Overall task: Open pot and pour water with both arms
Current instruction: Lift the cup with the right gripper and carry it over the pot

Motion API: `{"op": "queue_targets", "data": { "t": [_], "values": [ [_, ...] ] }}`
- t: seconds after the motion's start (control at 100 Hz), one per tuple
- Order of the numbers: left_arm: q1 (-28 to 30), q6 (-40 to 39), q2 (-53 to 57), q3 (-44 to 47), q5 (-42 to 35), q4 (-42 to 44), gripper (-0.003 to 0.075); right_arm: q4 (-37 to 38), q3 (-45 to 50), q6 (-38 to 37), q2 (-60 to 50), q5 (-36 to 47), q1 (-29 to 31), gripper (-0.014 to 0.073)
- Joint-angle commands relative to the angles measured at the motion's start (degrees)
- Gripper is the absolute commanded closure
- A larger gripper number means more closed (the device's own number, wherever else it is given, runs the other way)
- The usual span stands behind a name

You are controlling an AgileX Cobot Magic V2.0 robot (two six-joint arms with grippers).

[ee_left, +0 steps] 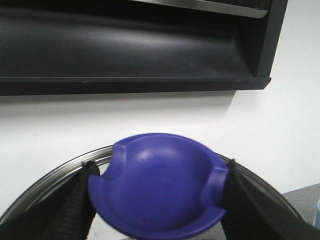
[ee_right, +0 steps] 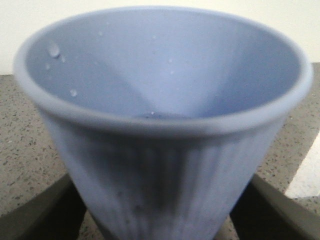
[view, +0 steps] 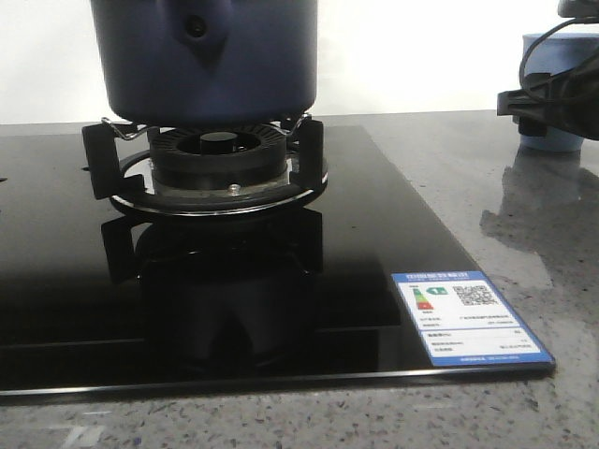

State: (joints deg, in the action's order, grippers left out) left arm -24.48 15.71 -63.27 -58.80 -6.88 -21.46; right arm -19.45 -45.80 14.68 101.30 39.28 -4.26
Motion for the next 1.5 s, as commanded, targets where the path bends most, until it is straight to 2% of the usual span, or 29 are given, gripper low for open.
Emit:
{"op": "queue_targets", "data": {
  "t": [0.0, 0.2, 0.66, 0.94, 1.16, 1.29, 1.49],
  "values": [
    [0.1, -0.1, 1.6, -2.2, -5.8, 0.3, 0.0369, 1.3, -1.6, 0.1, -2.1, 5.0, -0.1, 0.0086],
    [0.1, -0.1, 1.6, -2.2, -5.8, 0.3, 0.0369, 1.9, -1.6, 0.1, -2.1, 7.0, 0.0, 0.0022],
    [0.1, -0.1, 1.6, -2.2, -5.8, 0.3, 0.0369, 1.9, -7.1, 0.1, 0.9, 5.2, 0.5, 0.0027],
    [0.1, -0.1, 1.6, -2.2, -5.8, 0.3, 0.0369, 0.9, -7.1, 0.1, 0.8, 2.9, 0.5, 0.0178],
    [0.1, -0.1, 1.6, -2.2, -5.8, 0.3, 0.0369, 1.0, -7.1, 0.1, -3.1, 1.5, 0.4, 0.0202],
    [0.1, -0.1, 1.6, -2.2, -5.8, 0.3, 0.0369, 3.7, -7.1, 0.1, -7.9, -2.9, 0.3, 0.0202],
    [0.1, -0.1, 1.6, -2.2, -5.8, 0.3, 0.0369, 11.4, -9.2, 0.1, -16.6, -16.7, -1.2, 0.0202]
  ]
}}
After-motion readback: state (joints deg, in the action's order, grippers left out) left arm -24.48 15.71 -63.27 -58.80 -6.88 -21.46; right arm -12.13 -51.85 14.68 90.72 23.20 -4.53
